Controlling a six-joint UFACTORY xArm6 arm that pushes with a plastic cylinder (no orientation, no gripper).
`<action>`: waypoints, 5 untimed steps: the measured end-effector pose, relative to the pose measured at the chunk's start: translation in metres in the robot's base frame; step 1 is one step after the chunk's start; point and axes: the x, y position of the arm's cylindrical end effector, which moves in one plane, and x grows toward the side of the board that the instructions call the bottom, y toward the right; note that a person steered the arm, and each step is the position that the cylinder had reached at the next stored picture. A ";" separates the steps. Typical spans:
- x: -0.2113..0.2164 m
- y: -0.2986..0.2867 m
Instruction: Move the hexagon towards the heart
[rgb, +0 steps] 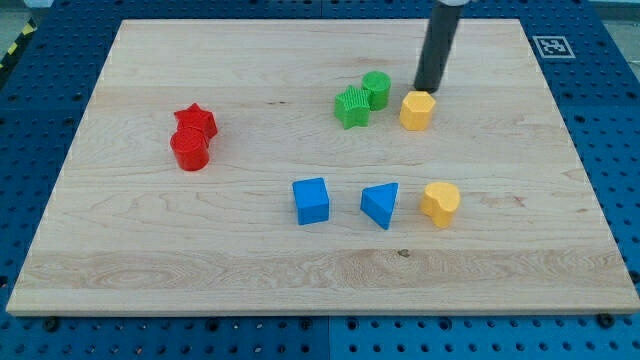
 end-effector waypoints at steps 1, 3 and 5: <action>0.000 -0.001; 0.022 -0.004; 0.060 -0.009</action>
